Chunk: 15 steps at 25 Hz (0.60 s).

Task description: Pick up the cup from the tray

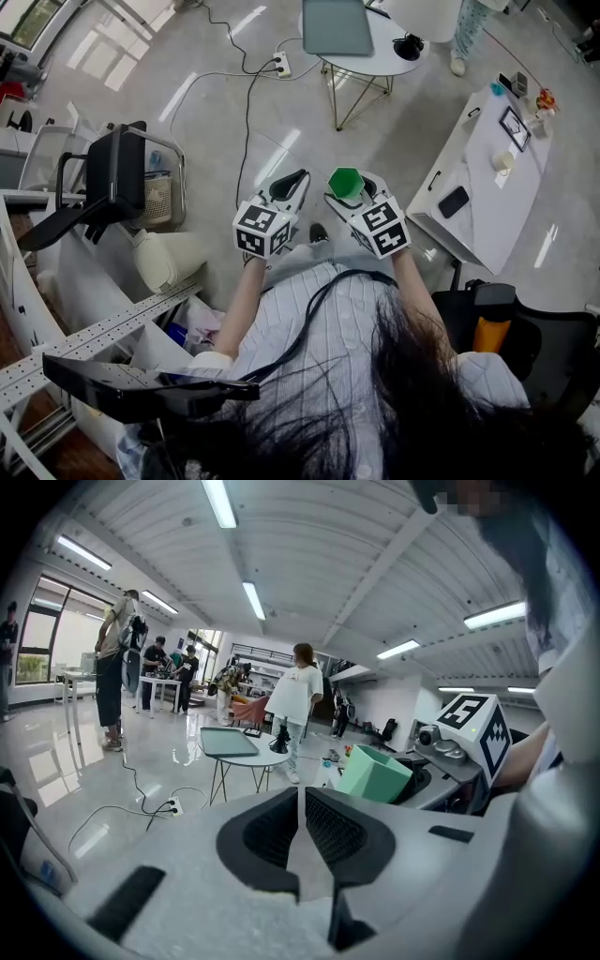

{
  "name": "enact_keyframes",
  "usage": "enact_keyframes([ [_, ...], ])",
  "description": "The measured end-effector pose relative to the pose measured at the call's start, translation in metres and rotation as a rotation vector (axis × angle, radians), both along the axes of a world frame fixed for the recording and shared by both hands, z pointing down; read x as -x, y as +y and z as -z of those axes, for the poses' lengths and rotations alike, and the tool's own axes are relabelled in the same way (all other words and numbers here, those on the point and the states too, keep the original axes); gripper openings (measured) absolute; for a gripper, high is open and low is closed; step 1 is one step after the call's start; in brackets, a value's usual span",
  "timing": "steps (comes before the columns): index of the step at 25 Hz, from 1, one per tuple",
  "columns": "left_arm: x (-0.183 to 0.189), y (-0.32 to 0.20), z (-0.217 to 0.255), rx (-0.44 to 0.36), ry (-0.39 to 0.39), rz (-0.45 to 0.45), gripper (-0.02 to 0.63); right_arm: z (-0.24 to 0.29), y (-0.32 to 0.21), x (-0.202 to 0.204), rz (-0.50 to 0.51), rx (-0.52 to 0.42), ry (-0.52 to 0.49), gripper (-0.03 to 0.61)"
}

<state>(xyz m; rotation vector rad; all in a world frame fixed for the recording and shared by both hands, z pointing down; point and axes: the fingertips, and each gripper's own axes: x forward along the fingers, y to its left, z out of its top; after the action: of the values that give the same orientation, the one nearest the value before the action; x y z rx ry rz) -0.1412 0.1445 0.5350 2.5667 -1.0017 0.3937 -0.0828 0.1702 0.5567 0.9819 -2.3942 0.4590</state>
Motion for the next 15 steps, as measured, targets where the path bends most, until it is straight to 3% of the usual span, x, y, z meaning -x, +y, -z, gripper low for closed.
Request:
enact_keyframes([
  [15,-0.013,-0.013,0.001,0.003,0.028,-0.005,0.035,-0.002,-0.006,-0.018,-0.024,0.000,0.025,0.304],
])
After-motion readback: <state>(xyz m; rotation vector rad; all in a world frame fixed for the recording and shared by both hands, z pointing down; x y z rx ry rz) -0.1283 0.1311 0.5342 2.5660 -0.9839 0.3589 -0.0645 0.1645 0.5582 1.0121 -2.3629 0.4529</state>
